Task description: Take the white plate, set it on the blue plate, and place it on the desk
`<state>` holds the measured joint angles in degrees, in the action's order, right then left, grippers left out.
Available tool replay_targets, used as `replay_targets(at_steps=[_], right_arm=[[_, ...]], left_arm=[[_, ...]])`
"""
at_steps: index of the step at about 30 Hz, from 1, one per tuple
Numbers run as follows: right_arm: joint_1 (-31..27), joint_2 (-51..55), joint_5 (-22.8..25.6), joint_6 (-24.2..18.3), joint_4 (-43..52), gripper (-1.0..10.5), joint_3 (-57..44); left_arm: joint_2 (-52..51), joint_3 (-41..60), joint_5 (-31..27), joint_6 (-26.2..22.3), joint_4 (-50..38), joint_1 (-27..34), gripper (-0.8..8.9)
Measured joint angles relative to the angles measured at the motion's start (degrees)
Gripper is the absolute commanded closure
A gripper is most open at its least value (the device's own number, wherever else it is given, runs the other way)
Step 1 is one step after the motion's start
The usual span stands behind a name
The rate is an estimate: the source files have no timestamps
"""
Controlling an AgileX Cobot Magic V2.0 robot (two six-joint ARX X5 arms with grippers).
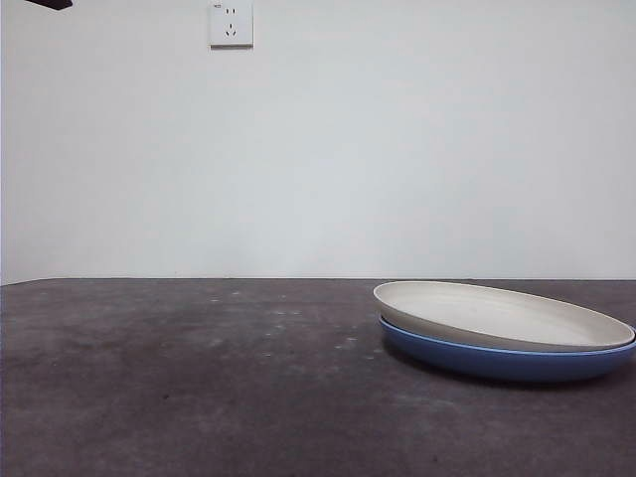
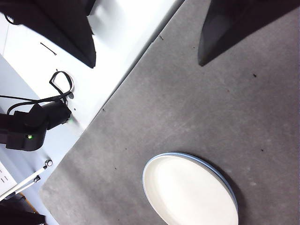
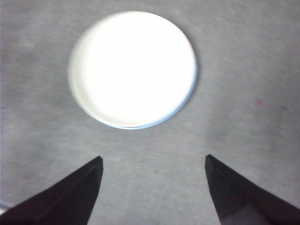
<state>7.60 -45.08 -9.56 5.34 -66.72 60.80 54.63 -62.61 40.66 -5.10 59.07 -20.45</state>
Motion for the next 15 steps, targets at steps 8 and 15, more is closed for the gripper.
replay_targets(at_steps=[8, 15], right_arm=[[-0.09, -14.36, 0.79, 0.77, 9.25, 5.9, 0.04], [-0.96, -27.3, 0.81, -0.07, 15.82, 5.9, 0.04]], left_arm=[[0.0, 0.0, 0.0, 0.0, -0.31, 0.0, 4.75], [0.0, 0.0, 0.0, 0.0, -0.37, 0.0, 4.75]])
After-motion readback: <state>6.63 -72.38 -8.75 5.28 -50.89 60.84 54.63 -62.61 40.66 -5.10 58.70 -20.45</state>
